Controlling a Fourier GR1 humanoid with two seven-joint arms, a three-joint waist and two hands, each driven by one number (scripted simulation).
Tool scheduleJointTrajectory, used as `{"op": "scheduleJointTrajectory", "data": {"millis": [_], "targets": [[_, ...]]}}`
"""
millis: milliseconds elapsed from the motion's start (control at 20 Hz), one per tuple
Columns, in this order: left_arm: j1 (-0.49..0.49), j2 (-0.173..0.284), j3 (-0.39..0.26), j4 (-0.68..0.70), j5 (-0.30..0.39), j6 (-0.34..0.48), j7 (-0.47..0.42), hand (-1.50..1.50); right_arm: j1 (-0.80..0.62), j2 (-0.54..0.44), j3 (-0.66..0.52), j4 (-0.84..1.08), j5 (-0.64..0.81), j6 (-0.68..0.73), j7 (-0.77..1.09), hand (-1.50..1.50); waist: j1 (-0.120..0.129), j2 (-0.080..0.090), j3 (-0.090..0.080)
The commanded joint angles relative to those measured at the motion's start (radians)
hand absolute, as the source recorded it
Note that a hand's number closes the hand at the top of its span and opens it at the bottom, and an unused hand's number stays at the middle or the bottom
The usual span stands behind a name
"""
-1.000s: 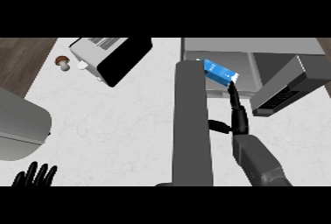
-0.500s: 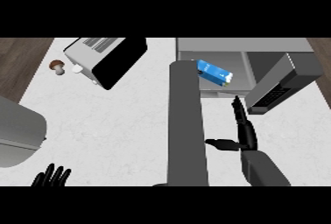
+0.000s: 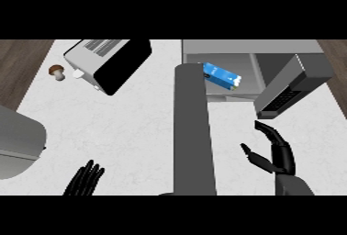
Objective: Pick up the milk, place it into the microwave and close the microwave
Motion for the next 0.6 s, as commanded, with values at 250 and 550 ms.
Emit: {"op": "scheduleJointTrajectory", "data": {"millis": [250, 550], "targets": [[-0.124, -0.062, -0.188, 0.100, -0.257, 0.077, -0.002, 1.50, 0.204, -0.087, -0.026, -0.207, -0.085, 0.132, 0.034, -1.50, -0.005, -0.001, -0.001], [-0.287, -0.081, -0.164, 0.215, -0.260, 0.109, 0.056, 1.50, 0.315, -0.143, -0.071, -0.247, -0.148, 0.224, 0.001, -1.50, 0.002, 0.002, 0.000]]}}
